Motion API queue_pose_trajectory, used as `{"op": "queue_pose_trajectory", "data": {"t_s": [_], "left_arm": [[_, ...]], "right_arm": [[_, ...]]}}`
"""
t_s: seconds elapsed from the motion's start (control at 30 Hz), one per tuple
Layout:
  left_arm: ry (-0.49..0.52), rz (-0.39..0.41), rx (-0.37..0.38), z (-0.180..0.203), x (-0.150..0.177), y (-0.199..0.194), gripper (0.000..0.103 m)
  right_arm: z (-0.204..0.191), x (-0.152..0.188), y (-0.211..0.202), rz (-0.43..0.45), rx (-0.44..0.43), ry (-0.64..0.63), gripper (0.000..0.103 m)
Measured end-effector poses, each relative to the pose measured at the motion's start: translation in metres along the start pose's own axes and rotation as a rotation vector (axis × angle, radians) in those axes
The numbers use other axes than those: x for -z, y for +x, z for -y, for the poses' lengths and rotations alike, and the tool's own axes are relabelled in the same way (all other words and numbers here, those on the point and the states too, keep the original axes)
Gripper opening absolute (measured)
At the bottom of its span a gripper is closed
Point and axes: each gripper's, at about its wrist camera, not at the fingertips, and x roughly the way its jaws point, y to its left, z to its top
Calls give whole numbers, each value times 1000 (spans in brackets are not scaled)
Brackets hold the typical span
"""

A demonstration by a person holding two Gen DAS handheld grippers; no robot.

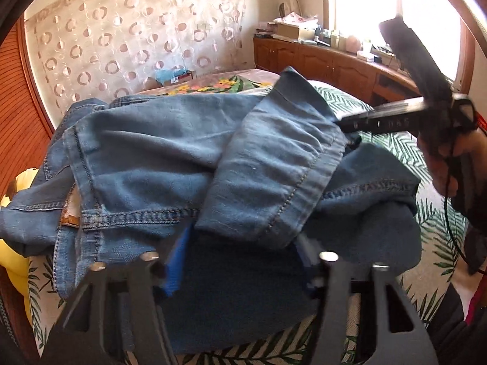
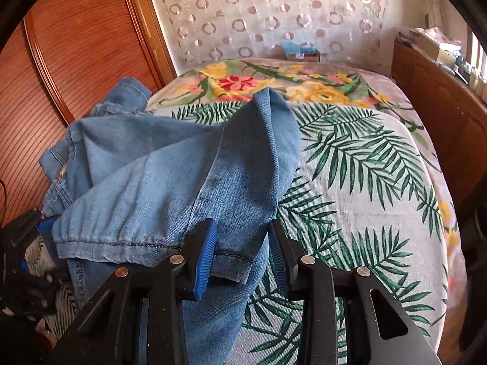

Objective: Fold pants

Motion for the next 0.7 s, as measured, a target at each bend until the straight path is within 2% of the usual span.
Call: {"op": "queue_pose_trajectory", "data": {"t_s": [0.2,0.23,0.27,0.37,0.6,0.63,0.7], "left_arm": [[2,40,21,1,-5,-11,30],[3,47,25,3,-5,-11,28],[7,51,26,4,-6,-12,27],[7,58,31,5,-7,-16,26],[6,85,45,3,-13,-32,25],[6,94,49,2,-14,-34,18],[2,124,62,1,-15,-40,13]], "right_arm": [[-11,-1,0,-3,0,2,36],[-13,-1,-1,5,-5,-6,24],[-15,-1,-3,14,-19,-17,17],[-20,-3,-15,85,11,-34,8],[-26,-9,-59,237,11,-26,6],[-29,-11,-66,251,11,-32,6],[-32,-14,-74,276,12,-45,6]]}}
